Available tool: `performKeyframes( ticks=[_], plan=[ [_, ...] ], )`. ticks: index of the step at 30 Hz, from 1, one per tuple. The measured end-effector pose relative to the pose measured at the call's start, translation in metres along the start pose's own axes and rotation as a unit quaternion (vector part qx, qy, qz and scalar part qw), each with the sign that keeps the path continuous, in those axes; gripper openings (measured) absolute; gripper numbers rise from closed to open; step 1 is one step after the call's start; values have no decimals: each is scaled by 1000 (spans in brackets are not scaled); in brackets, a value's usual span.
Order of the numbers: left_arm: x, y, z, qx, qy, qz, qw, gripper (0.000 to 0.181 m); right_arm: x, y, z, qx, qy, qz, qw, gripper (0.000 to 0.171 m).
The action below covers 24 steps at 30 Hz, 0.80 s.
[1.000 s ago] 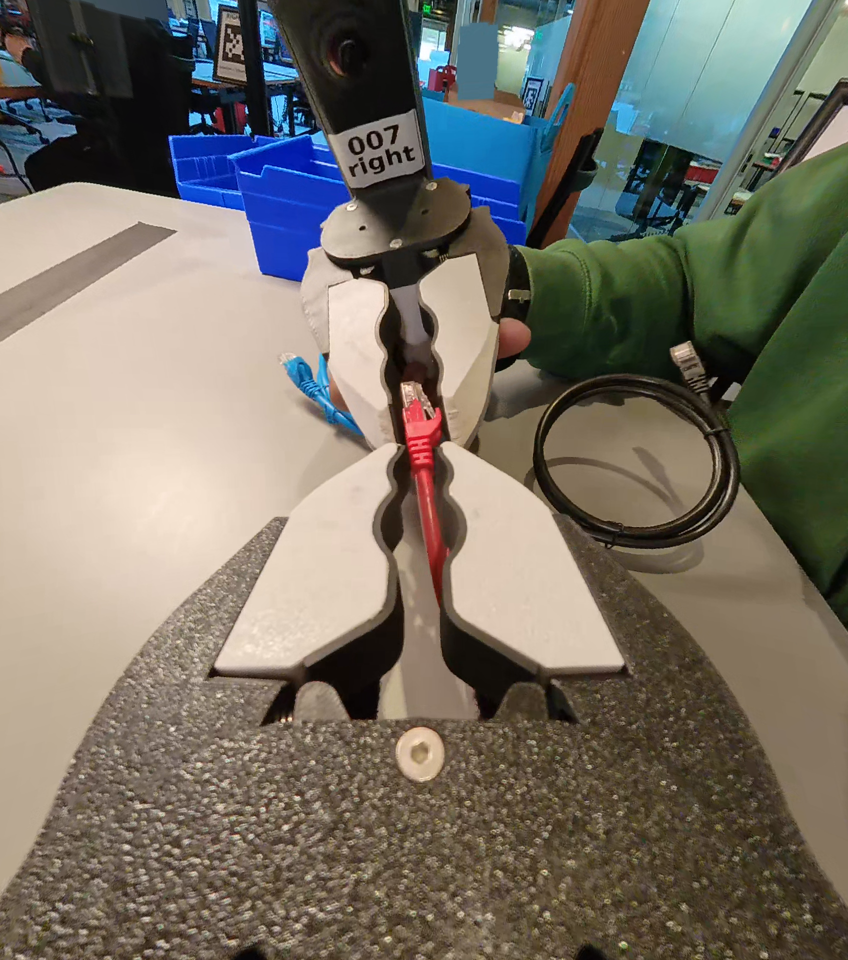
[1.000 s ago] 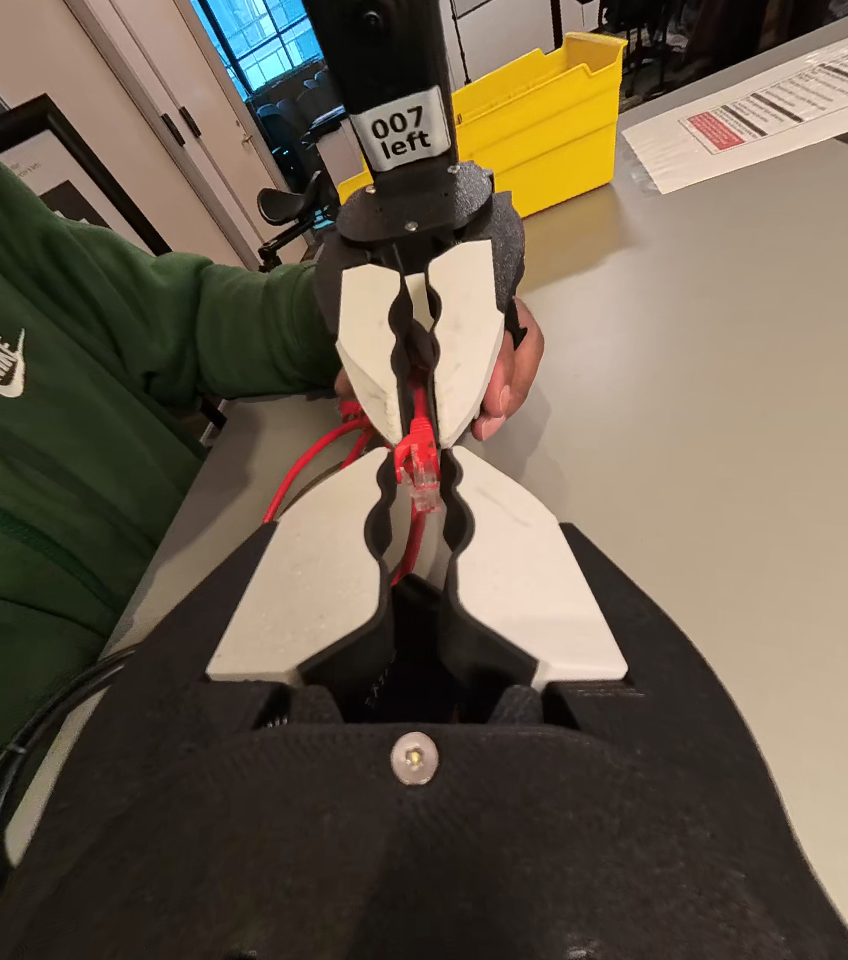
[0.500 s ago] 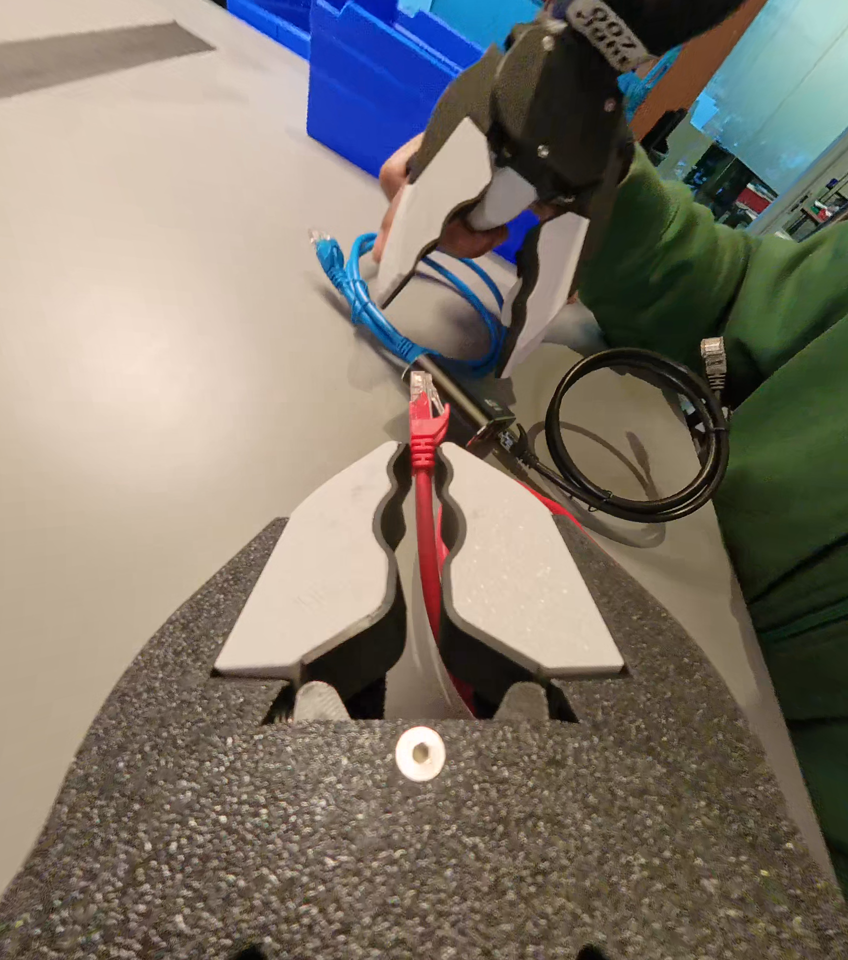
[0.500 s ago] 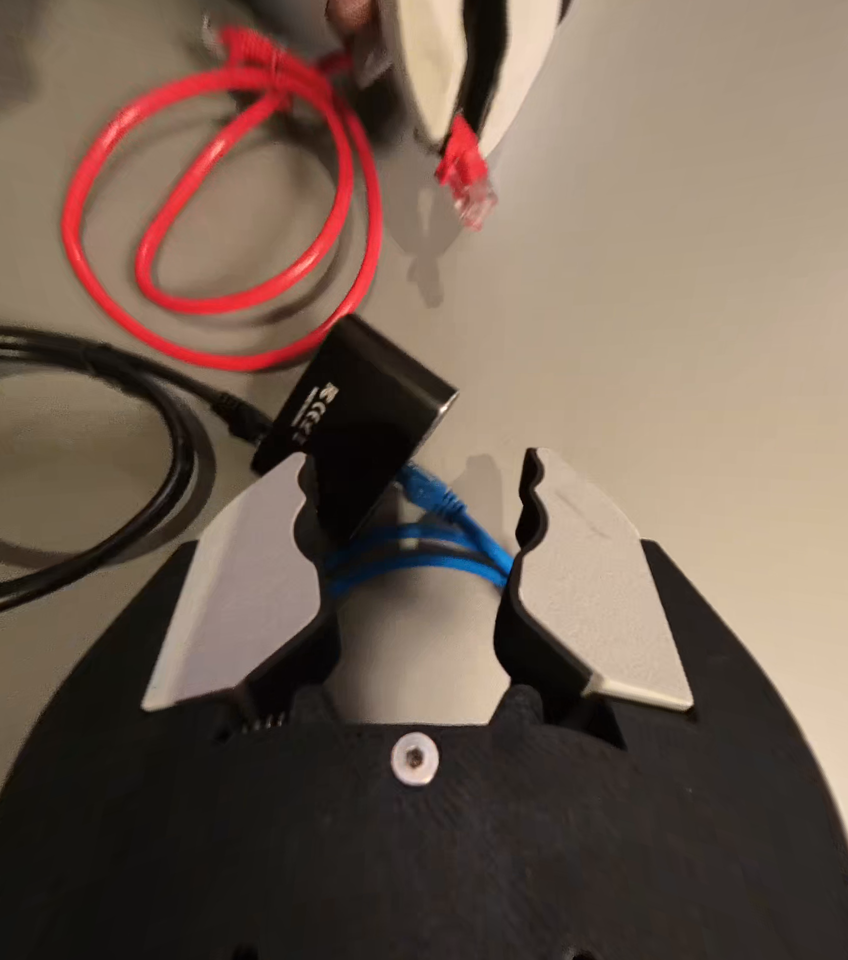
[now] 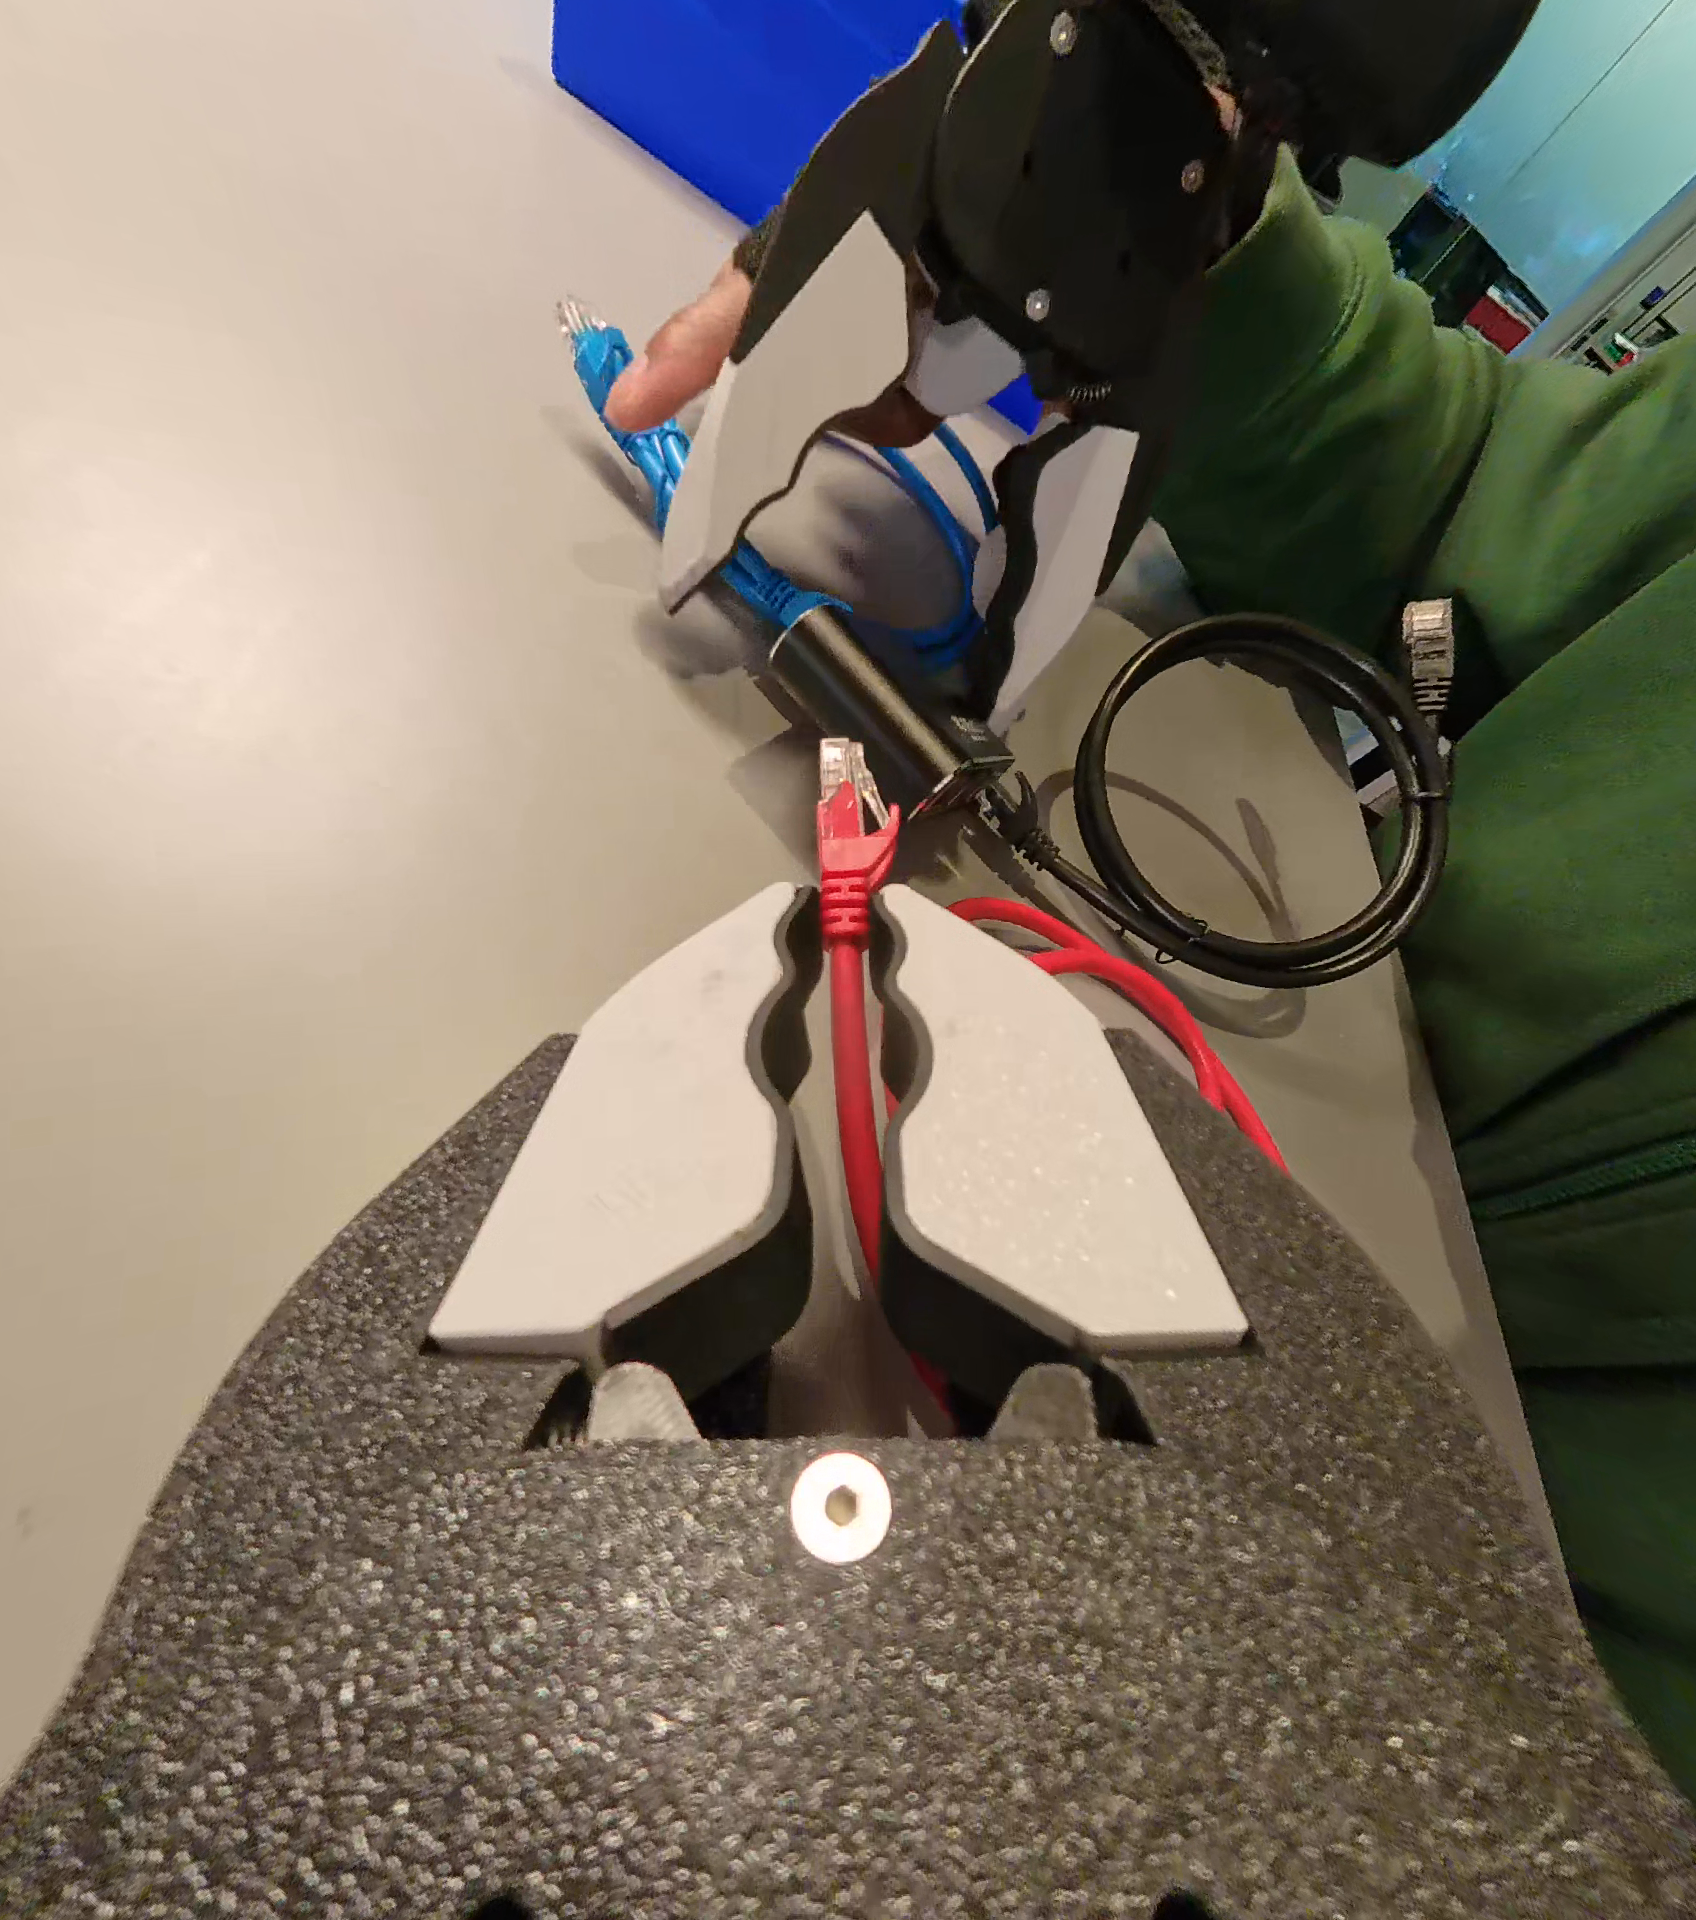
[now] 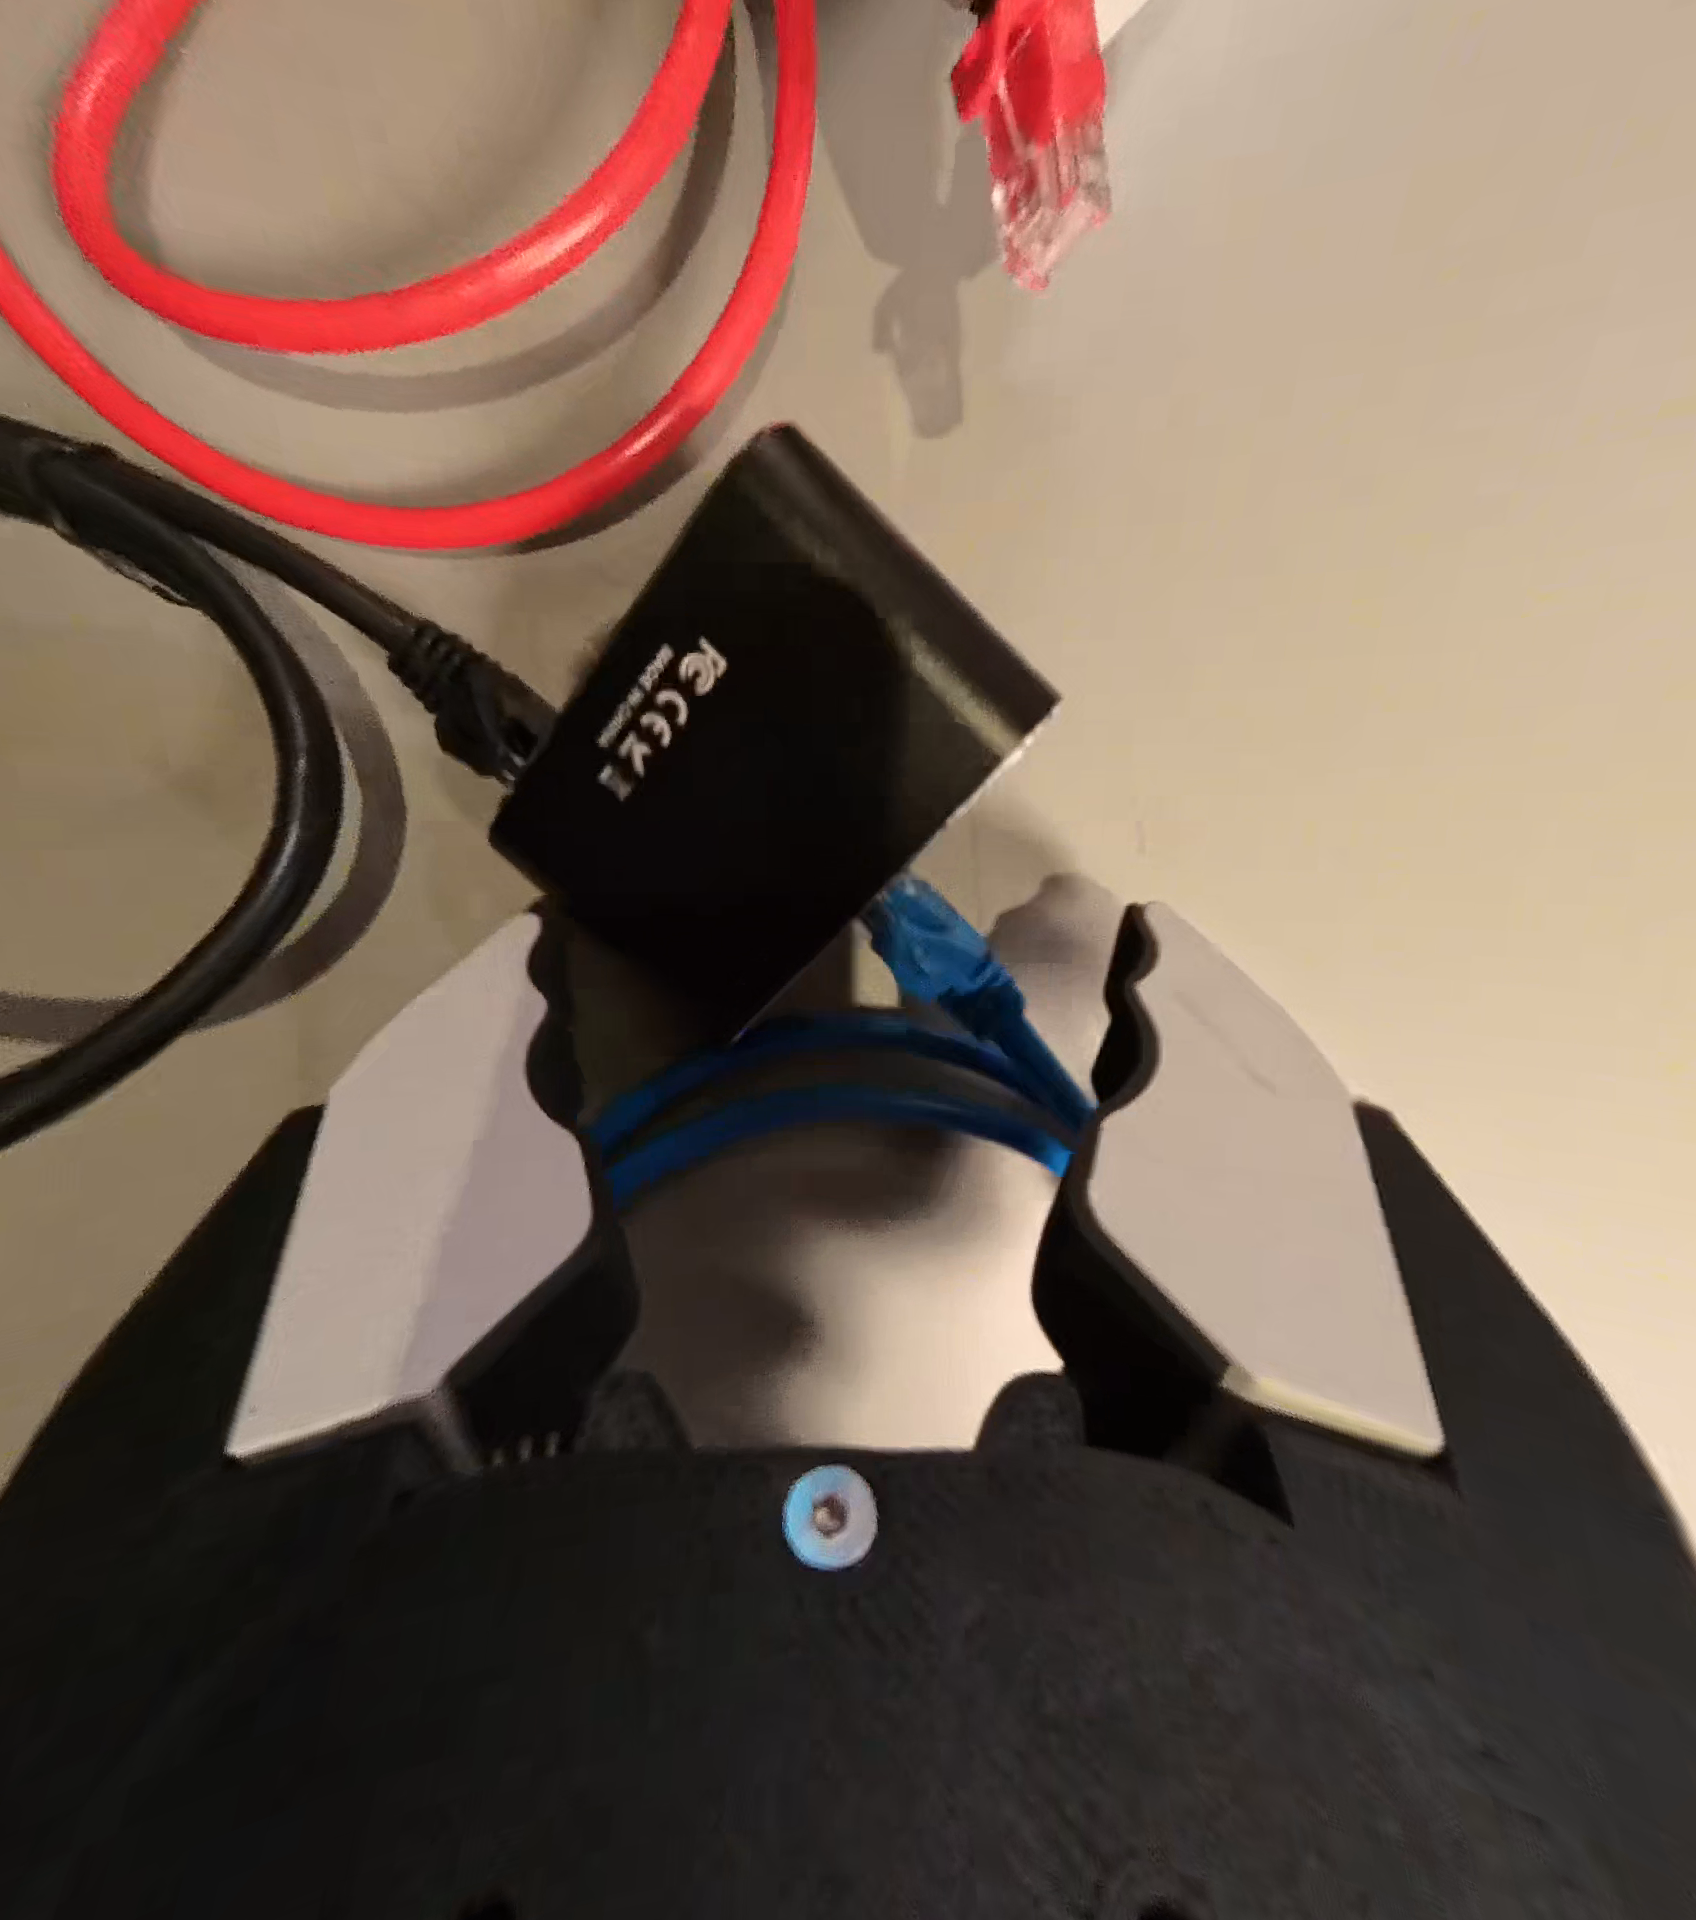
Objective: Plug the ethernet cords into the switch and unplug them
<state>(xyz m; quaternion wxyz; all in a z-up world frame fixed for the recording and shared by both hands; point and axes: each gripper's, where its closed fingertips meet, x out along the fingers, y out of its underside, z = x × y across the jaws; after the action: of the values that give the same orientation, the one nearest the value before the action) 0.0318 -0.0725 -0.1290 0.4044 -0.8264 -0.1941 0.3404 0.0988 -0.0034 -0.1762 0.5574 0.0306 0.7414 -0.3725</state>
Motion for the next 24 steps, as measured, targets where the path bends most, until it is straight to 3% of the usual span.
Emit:
performKeyframes(
  ticks=[3,5,9,15,24],
  plan=[
    [0,1,1,-4,-3,3,1000,9,5,-8,6,3,-22,-7,1000,79],
    [-1,0,3,-12,-9,-1,1000,9,7,-12,7,-8,-21,-20,1000,75],
    [-6,-4,8,-35,-24,-18,999,9,3,-13,-8,-8,48,-35,998,67],
    [-26,-20,15,-40,-55,-62,996,9,-8,-7,-29,0,135,-44,990,60],
    [-79,-49,24,51,-161,-110,979,9,-35,-7,-45,37,169,-93,981,54]
  ],
)
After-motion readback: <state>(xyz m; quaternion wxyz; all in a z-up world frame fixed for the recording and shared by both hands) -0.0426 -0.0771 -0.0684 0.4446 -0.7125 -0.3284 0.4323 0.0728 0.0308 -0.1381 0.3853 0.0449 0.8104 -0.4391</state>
